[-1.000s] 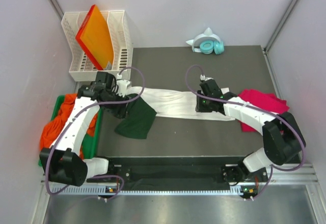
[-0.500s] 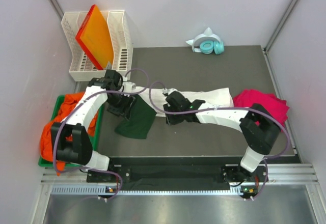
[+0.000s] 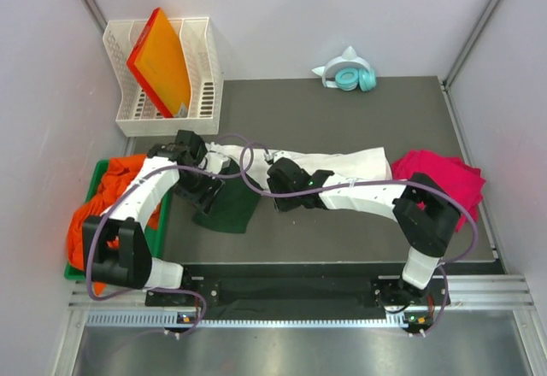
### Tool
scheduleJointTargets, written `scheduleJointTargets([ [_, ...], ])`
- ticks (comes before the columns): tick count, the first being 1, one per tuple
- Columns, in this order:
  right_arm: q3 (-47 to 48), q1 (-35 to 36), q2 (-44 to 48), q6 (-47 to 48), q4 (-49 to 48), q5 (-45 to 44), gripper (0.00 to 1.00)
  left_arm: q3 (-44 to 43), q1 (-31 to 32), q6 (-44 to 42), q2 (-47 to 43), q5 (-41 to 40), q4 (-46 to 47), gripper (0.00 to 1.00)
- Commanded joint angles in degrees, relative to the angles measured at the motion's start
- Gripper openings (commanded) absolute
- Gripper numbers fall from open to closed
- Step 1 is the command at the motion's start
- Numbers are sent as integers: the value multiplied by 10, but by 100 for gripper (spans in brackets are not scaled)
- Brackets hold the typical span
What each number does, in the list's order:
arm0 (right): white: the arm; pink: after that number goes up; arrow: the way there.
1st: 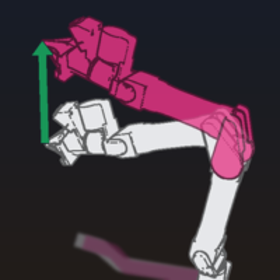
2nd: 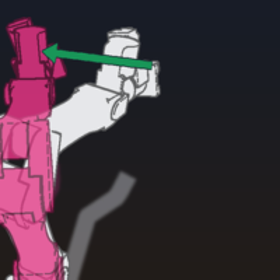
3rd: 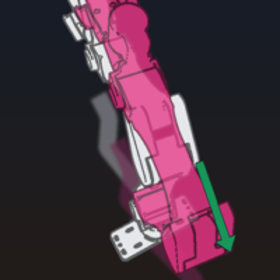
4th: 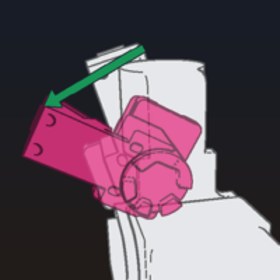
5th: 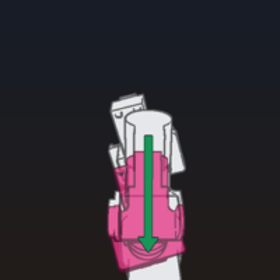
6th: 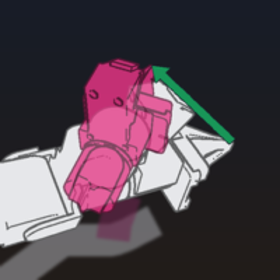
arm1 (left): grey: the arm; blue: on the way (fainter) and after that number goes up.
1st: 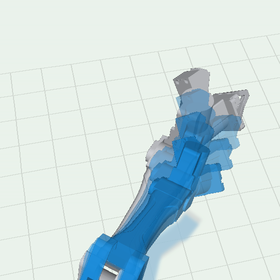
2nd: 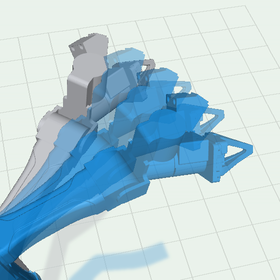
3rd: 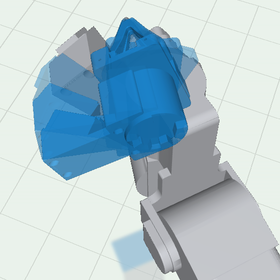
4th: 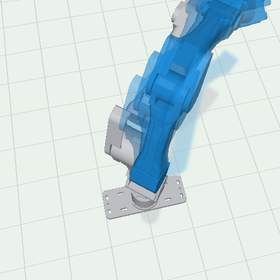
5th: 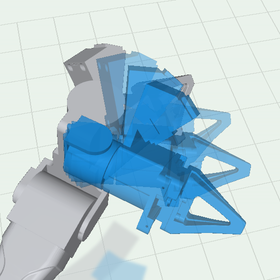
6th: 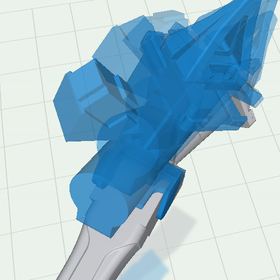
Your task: Fold and stack the t-shirts
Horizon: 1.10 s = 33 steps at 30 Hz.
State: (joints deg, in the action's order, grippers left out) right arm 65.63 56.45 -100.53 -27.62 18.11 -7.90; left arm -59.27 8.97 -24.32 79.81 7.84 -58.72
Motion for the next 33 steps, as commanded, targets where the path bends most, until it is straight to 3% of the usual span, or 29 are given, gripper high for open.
scheduleJointTargets([
  [1,-7,-11,38,3,7,-37,30,0,-1,-47,-2,9,-56,66],
  [17,-51,-34,103,-7,11,-70,30,19,-2,-31,128,33,-25,62],
  [33,-52,-47,111,1,16,-77,30,52,-3,-9,145,-29,63,63],
])
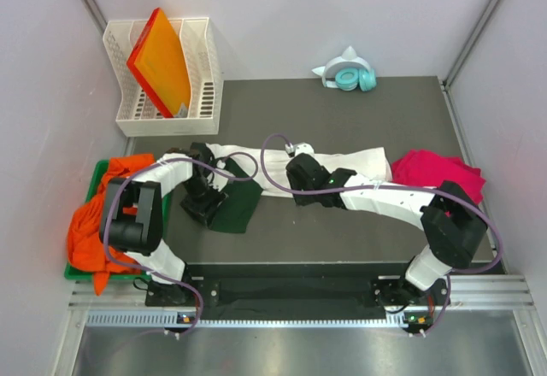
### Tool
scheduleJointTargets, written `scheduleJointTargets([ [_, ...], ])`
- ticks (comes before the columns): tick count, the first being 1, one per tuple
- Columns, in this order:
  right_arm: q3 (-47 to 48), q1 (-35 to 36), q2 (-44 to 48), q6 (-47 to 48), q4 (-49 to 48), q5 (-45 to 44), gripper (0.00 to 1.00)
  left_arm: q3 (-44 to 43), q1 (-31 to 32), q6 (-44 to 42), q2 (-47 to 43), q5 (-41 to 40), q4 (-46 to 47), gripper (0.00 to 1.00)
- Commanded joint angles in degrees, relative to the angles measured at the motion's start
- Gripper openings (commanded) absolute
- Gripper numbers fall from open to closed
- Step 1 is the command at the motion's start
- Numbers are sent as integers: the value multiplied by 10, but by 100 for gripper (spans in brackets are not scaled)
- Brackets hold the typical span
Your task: Fold and stack the t-shirts
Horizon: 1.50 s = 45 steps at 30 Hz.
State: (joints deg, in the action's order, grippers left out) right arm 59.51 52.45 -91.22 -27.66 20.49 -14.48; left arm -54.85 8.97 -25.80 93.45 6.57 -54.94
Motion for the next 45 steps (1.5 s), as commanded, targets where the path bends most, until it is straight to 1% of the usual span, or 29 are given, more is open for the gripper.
scheduleJointTargets([
  [1,11,-8,17,2,-8,-12,30,10,-3,6,9,-21,26,62],
  [6,20,-9,15,8,-6,-11,30,25,-3,6,16,-36,44,61],
  [8,23,-9,16,9,-4,-12,30,31,-3,8,23,-39,53,58],
  [10,25,-10,16,12,-1,-13,30,34,-3,10,29,-37,57,49],
  [11,25,-10,17,12,0,-13,30,35,-3,11,31,-35,61,42],
  [12,25,-11,17,14,-1,-14,30,37,-3,12,31,-32,62,30],
  [14,26,-11,21,16,1,-14,30,36,-3,18,33,-24,66,24],
  [15,26,-12,22,18,1,-15,30,35,-4,19,29,-17,67,24],
  [18,24,-15,28,21,3,-17,30,33,-6,22,-9,9,73,35],
  [19,21,-16,31,23,3,-17,30,33,-6,23,-35,13,73,43],
  [22,14,-19,39,23,6,-19,30,29,-7,23,-85,21,56,58],
  [23,11,-21,41,23,5,-19,30,26,-7,24,-98,22,47,66],
  [26,2,-27,51,23,6,-20,30,12,-8,27,-142,21,19,75],
  [27,-2,-29,53,23,3,-21,31,13,-8,28,-155,14,18,77],
  [29,-14,-34,61,21,-6,-19,31,25,-8,38,-188,-3,46,80],
  [30,-18,-36,61,17,-13,-17,31,43,-8,41,-200,-18,66,80],
  [32,-21,-38,58,13,-16,-12,31,58,-8,50,-192,-22,86,79],
  [36,-21,-38,58,7,-18,-8,31,77,-9,52,-133,-15,92,70],
  [38,-19,-38,59,9,-14,-13,31,84,-10,49,-125,-12,99,68],
  [45,-12,-44,60,16,-10,-16,31,91,-13,41,-97,-14,117,66],
])
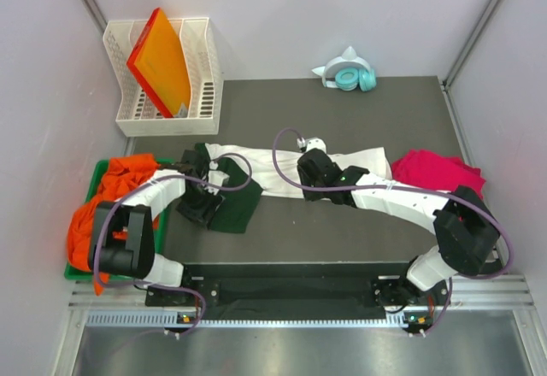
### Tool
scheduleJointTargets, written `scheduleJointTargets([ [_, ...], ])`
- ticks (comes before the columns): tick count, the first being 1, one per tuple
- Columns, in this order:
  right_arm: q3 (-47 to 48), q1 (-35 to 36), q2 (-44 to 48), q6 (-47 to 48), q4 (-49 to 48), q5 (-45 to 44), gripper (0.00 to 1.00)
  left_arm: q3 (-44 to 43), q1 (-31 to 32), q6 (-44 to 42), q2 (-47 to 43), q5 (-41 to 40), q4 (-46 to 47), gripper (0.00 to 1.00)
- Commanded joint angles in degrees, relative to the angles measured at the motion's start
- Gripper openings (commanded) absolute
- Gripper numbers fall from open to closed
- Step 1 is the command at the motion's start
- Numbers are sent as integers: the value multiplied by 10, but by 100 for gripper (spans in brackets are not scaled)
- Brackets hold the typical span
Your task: Fold and stack the t-shirts
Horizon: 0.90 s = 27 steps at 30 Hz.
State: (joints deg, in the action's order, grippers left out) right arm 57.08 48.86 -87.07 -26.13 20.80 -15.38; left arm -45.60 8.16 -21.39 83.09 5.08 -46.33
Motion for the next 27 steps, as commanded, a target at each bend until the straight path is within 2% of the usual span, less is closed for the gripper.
scheduleJointTargets([
  [1,13,-9,17,-1,-14,-5,31,-1,-6,-5,9,0,33,66],
  [5,18,-8,11,-1,-14,-2,31,-5,-12,-7,17,-1,37,65],
  [11,18,-13,11,7,-10,-5,31,-15,-20,-12,-69,27,23,68],
  [15,15,-17,7,7,-15,1,31,-12,-20,-12,-77,13,31,68],
  [19,22,-17,-4,6,-20,10,31,-5,-20,-7,-45,11,48,68],
  [23,30,-17,-4,11,-14,5,31,-13,-21,-15,31,12,61,65],
  [27,30,-19,-1,14,-10,2,31,-16,-21,-16,55,14,74,64],
])
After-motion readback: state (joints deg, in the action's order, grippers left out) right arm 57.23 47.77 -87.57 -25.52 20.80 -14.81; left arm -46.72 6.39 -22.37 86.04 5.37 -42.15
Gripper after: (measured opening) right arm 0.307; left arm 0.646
